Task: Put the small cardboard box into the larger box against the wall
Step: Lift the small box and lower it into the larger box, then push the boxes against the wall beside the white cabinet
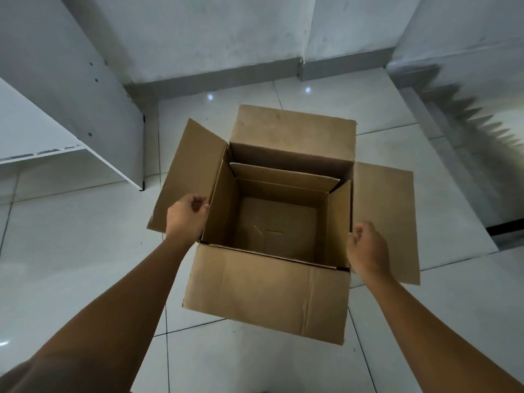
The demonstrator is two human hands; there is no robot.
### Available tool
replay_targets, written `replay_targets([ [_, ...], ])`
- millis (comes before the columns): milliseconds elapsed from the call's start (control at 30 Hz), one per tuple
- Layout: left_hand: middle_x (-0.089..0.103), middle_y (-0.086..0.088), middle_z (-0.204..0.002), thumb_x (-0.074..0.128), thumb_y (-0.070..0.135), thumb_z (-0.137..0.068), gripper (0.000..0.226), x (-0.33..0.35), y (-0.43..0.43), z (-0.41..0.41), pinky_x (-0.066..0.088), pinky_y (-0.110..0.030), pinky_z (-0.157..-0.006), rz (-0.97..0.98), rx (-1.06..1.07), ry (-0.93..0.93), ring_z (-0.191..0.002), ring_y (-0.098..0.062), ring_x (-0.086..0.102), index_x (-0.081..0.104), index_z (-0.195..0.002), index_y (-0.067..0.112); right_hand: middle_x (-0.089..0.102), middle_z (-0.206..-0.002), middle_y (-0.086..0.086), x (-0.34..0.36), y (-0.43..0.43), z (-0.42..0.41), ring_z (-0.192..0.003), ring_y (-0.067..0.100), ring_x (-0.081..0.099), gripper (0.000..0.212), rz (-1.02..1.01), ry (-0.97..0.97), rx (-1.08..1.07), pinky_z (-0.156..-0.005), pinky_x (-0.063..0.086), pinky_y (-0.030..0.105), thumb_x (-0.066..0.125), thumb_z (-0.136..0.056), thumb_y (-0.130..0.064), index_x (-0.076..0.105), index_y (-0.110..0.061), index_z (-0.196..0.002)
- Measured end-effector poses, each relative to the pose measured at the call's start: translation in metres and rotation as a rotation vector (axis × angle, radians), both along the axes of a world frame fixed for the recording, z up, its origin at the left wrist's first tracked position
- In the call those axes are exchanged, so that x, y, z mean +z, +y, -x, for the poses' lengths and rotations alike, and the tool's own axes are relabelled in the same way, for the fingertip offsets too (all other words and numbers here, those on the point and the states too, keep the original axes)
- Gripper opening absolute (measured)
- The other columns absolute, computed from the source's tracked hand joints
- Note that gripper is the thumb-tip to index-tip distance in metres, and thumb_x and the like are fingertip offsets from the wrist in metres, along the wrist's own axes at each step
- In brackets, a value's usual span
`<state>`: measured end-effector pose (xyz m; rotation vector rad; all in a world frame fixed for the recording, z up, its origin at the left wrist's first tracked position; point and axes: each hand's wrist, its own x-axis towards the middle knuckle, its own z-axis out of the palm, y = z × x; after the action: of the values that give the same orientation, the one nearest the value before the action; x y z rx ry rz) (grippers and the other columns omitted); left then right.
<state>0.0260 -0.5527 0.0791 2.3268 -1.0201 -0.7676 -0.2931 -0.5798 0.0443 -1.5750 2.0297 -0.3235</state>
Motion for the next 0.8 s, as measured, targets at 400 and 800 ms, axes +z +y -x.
replay_targets([
  [400, 0.024, -0.001, -0.160, 0.056, 0.054, -0.084, 0.071, -0.091, 0.077, 0.038, 0.011, -0.044, -0.121, -0.208, -0.500, -0.262, -0.151, -0.022, 0.009, 0.034, -0.146, 0.027, 0.018, -0.154, 0.025, -0.081, 0.072, 0.015, -0.143, 0.044, 0.011, 0.114, -0.014, 0.330, 0.431, -0.113, 0.013, 0.060, 0.000, -0.063, -0.088, 0.038, -0.014, -0.141],
  [800, 0.051, -0.008, -0.140, 0.054, 0.046, -0.087, 0.051, -0.153, 0.045, 0.026, 0.012, -0.047, -0.120, 0.153, -0.356, -0.422, -0.143, -0.028, 0.030, 0.056, -0.128, 0.016, 0.036, -0.144, 0.028, -0.134, 0.020, -0.003, -0.135, 0.047, 0.021, 0.083, 0.334, 0.346, 0.433, -0.107, 0.011, 0.065, 0.018, -0.078, -0.077, 0.055, -0.011, -0.112],
])
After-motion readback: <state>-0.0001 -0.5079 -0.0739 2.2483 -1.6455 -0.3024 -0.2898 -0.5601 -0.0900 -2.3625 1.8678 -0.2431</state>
